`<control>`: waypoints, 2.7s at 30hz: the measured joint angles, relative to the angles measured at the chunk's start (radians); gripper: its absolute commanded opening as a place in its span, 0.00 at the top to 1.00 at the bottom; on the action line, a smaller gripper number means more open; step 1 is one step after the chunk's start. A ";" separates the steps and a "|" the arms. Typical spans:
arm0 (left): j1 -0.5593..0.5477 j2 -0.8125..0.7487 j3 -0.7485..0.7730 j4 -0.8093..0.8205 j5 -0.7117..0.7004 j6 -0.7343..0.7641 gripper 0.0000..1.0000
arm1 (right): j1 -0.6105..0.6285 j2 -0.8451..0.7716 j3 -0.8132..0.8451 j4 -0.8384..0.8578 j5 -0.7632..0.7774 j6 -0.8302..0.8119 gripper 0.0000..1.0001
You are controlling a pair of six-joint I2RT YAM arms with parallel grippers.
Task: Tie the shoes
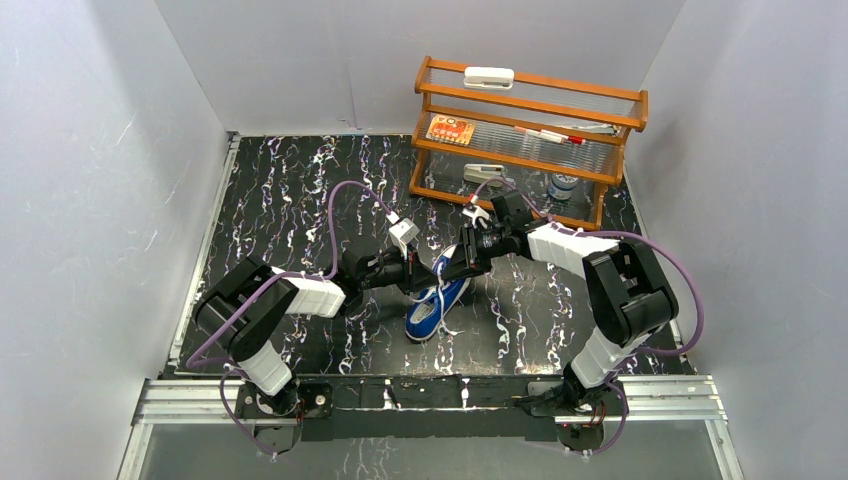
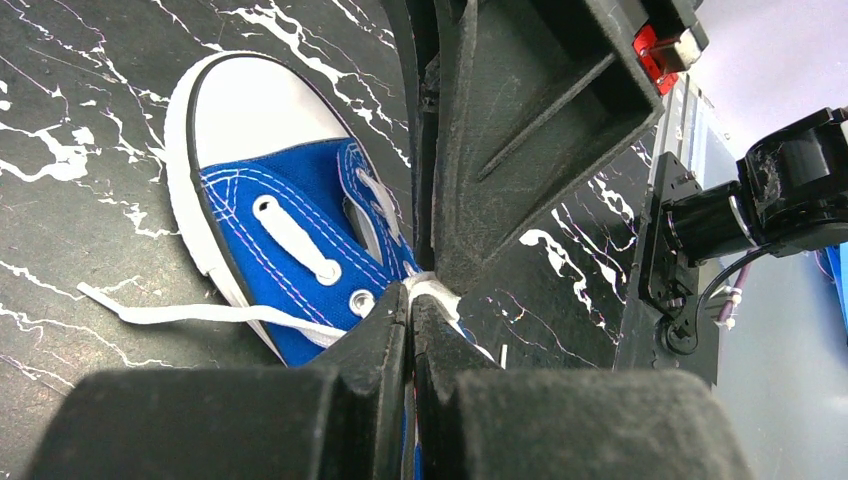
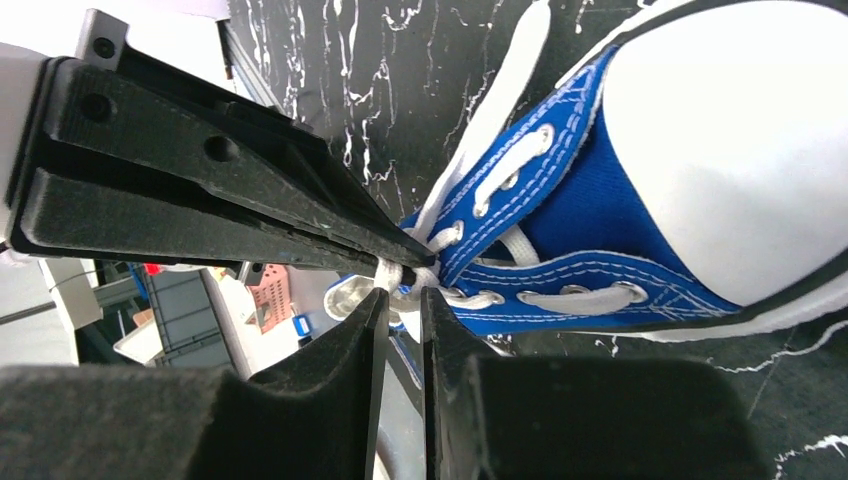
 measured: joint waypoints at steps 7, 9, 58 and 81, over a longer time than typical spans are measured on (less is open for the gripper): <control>0.000 0.002 0.000 0.000 0.007 -0.005 1.00 | 0.003 0.014 0.000 0.037 -0.029 0.019 0.73; 0.000 0.002 0.000 0.000 0.008 -0.006 1.00 | 0.006 0.024 0.000 0.048 -0.032 0.022 0.72; 0.019 0.032 0.021 -0.005 0.054 -0.040 1.00 | -0.006 0.047 -0.017 0.103 -0.068 -0.006 1.00; 0.106 -0.175 0.286 -0.938 -0.059 -0.092 0.24 | 0.010 0.045 -0.019 0.108 0.017 -0.008 1.00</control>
